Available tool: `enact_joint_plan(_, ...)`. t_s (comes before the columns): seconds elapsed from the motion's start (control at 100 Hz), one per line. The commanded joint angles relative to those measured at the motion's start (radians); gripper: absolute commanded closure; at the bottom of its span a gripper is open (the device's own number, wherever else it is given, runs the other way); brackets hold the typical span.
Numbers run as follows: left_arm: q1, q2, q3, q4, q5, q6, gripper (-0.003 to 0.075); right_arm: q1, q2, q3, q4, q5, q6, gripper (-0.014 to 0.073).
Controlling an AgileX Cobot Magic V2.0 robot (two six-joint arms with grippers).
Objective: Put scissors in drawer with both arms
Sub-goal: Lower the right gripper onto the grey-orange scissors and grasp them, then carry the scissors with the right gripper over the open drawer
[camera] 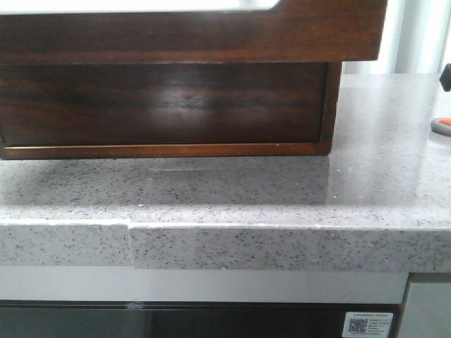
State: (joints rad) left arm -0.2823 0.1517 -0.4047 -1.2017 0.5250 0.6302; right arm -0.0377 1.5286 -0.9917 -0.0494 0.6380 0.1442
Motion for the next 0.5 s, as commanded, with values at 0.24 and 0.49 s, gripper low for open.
enact_joint_plan(0.24, -0.007, 0.011, -0.033, -0.049, -0.003, 0.004, 0.0739, 0.028, -0.251, -0.022, 0.034, -0.065, -0.014, 0.0665)
enact_joint_plan(0.49, -0.007, 0.011, -0.033, -0.049, -0.003, 0.004, 0.0739, 0.205, -0.484, -0.218, 0.034, -0.241, -0.112, 0.0665)
